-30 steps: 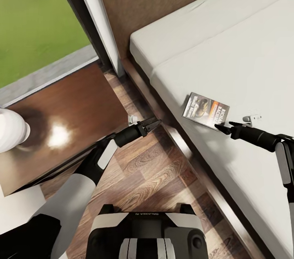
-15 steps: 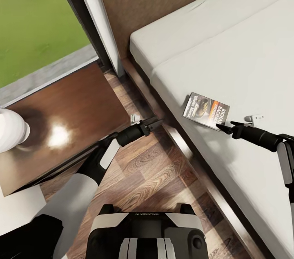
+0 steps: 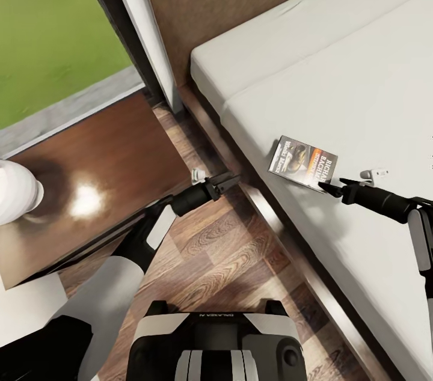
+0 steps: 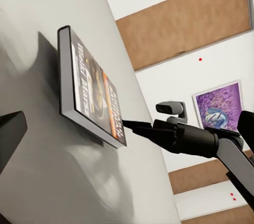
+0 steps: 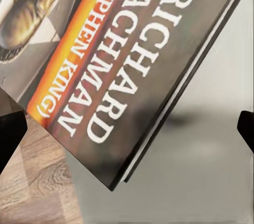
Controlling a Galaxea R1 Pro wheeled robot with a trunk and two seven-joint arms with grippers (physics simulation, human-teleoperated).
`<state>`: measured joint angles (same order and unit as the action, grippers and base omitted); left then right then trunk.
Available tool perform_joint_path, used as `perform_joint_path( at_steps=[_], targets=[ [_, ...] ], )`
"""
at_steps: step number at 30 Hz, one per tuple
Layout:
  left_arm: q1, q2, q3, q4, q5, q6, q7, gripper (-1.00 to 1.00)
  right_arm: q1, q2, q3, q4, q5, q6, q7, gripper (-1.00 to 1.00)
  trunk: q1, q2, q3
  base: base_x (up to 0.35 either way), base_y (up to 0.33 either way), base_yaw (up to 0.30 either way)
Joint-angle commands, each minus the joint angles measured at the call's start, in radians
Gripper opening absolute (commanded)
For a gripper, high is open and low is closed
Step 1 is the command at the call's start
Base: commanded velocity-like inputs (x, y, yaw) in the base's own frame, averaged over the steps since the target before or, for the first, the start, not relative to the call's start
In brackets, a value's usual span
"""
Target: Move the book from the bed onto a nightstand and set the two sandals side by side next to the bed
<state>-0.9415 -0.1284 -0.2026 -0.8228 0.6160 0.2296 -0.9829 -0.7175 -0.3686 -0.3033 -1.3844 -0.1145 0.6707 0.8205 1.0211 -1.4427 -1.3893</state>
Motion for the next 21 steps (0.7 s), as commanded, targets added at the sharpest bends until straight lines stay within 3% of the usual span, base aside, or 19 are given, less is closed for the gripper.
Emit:
perform_joint_path(
  at_steps=[1, 12, 21],
  targets=[
    [0.0, 0.002, -0.001, 0.001, 0.011, 0.011, -0.003, 1.0, 0.0, 0.0, -0.001, 0.0, -0.007, 0.007, 0.0, 1.0, 0.0, 0.0, 0.0, 0.0, 0.0, -0.194],
    [0.0, 0.004, 0.002, 0.003, 0.011, 0.011, -0.005, 1.0, 0.0, 0.001, 0.0, 0.0, -0.007, 0.007, 0.0, 1.0, 0.0, 0.0, 0.009, 0.0, 0.0, -0.228],
    [0.0, 0.007, 0.002, 0.004, 0.011, 0.011, -0.005, 1.0, 0.0, 0.001, 0.0, -0.001, -0.007, 0.007, 0.0, 1.0, 0.0, 0.0, 0.01, 0.002, 0.0, -0.042]
  ],
)
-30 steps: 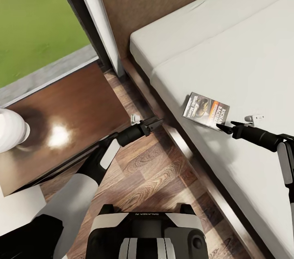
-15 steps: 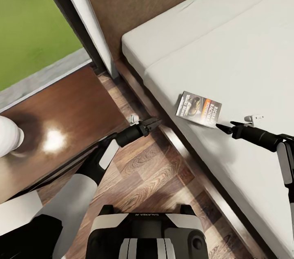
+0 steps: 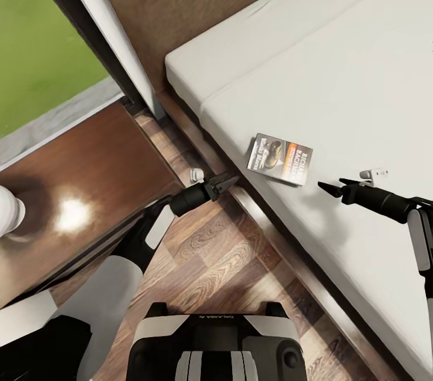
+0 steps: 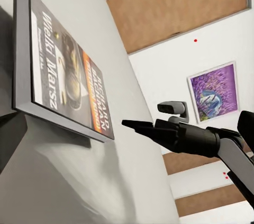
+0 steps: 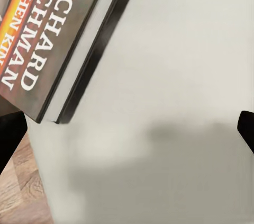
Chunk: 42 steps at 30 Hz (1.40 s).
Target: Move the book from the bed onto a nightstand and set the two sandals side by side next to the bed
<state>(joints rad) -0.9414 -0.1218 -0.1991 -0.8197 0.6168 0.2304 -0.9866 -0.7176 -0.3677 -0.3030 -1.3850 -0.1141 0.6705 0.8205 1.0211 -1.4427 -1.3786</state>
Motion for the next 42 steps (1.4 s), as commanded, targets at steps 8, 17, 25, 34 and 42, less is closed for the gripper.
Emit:
perform_joint_path(
  at_steps=[8, 17, 25, 34, 42],
  targets=[
    [0.004, 0.008, 0.0, -0.001, 0.01, 0.009, -0.004, 1.0, 0.0, 0.0, -0.001, 0.001, -0.007, 0.008, 0.0, 1.0, 0.0, 0.0, 0.0, 0.062, 0.0, -0.001],
    [0.01, 0.016, 0.094, 0.007, 0.008, 0.008, -0.004, 1.0, 0.0, 0.0, -0.001, 0.001, -0.007, 0.008, 0.0, 1.0, 0.0, 0.0, 0.0, 0.004, 0.0, 0.0],
    [0.012, 0.032, 0.123, 0.039, 0.006, 0.007, -0.004, 1.0, 0.0, 0.0, -0.001, 0.001, -0.006, 0.007, 0.0, 1.0, 0.0, 0.0, 0.0, 0.0, 0.0, 0.0],
    [0.012, 0.04, 0.124, 0.05, 0.006, 0.006, -0.003, 1.0, 0.0, 0.001, 0.0, 0.001, -0.007, -0.022, 0.0, 1.0, 0.0, 0.0, 0.0, 0.0, 0.0, 0.0],
    [0.012, 0.042, 0.124, 0.054, 0.008, -0.029, -0.004, 1.0, 0.0, 0.002, 0.001, 0.003, -0.007, -0.023, -0.034, 1.0, 0.0, 0.0, 0.0, 0.0, 0.0, 0.0]
  ],
)
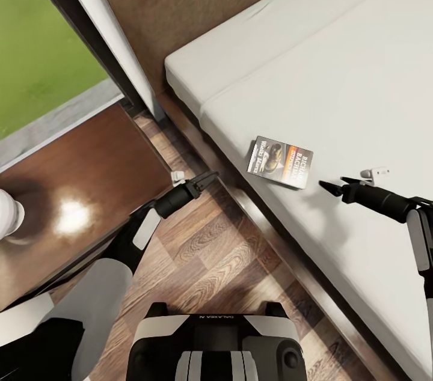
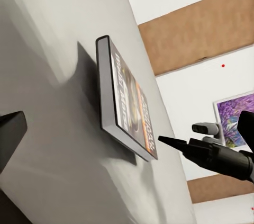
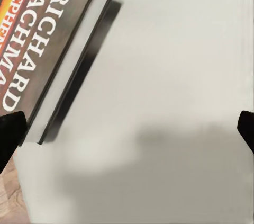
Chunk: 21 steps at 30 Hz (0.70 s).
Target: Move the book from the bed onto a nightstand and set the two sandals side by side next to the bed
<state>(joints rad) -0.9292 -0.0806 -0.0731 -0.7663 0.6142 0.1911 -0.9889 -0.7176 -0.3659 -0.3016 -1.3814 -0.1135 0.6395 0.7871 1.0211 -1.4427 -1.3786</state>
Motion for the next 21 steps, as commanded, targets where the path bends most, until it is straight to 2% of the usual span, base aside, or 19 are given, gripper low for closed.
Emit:
perform_joint_path(
  at_steps=[1, 9, 17, 21],
  targets=[
    [0.0, 0.0, -0.002, 0.002, 0.01, 0.008, -0.002, 1.0, 0.0, 0.0, 0.0, 0.0, -0.008, 0.008, -0.015, 1.0, 0.0, 0.0, 0.0, 0.0, 0.0, 0.0],
    [0.0, 0.0, -0.002, 0.004, 0.01, 0.005, -0.001, 1.0, 0.0, 0.001, 0.001, -0.001, -0.009, 0.009, -0.043, 1.0, 0.0, 0.0, 0.0, 0.0, 0.0, -0.032],
    [0.0, 0.001, -0.002, 0.006, 0.011, 0.005, -0.003, 1.0, 0.0, 0.001, 0.002, -0.001, -0.009, 0.009, -0.045, 1.0, 0.0, 0.0, 0.002, 0.0, 0.0, -0.231],
    [0.0, 0.005, -0.002, 0.008, 0.012, 0.005, -0.006, 1.0, 0.0, 0.001, 0.002, -0.001, -0.009, 0.009, -0.045, 1.0, 0.0, 0.0, 0.002, 0.0, 0.0, -0.085]
  ],
)
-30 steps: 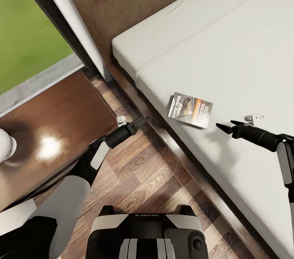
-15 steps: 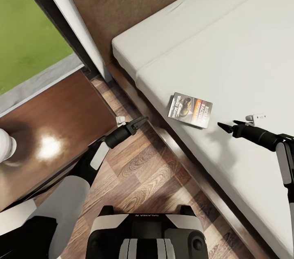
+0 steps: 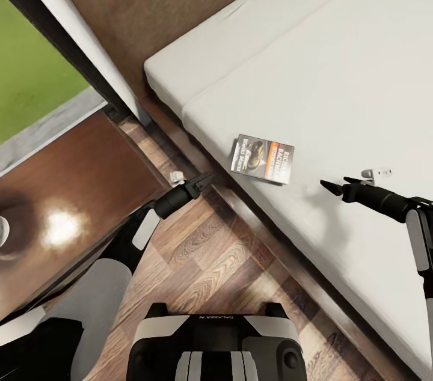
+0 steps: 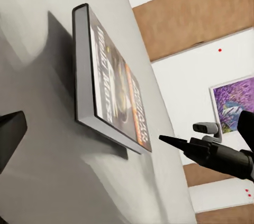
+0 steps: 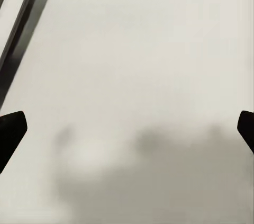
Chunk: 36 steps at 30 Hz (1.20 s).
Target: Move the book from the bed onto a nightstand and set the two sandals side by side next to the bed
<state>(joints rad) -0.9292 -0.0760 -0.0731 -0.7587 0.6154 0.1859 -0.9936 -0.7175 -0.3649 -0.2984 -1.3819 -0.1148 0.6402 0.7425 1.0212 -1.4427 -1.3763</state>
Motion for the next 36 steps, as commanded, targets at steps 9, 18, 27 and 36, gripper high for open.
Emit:
perform_joint_path(
  at_steps=[9, 18, 27, 36],
  targets=[
    [0.0, 0.009, -0.002, 0.007, 0.01, 0.01, -0.006, 1.0, 0.0, 0.0, -0.001, 0.0, -0.008, 0.008, 0.0, 1.0, 0.0, 0.0, 0.0, 0.0, 0.0, -0.044],
    [0.0, 0.011, -0.002, 0.008, 0.01, 0.01, -0.007, 1.0, 0.0, 0.0, -0.001, 0.0, -0.008, 0.008, 0.0, 1.0, 0.0, 0.0, 0.0, 0.0, 0.0, -0.202],
    [0.0, 0.025, 0.041, 0.02, 0.01, 0.01, -0.006, 1.0, 0.0, 0.0, -0.001, 0.0, -0.008, 0.008, 0.0, 1.0, 0.0, 0.0, 0.0, 0.0, 0.0, -0.028],
    [0.0, 0.025, 0.075, 0.027, 0.007, 0.006, 0.004, 1.0, 0.0, 0.0, -0.001, 0.0, -0.008, 0.007, 0.0, 1.0, 0.0, 0.0, 0.0, 0.0, 0.0, -0.001]
  ],
)
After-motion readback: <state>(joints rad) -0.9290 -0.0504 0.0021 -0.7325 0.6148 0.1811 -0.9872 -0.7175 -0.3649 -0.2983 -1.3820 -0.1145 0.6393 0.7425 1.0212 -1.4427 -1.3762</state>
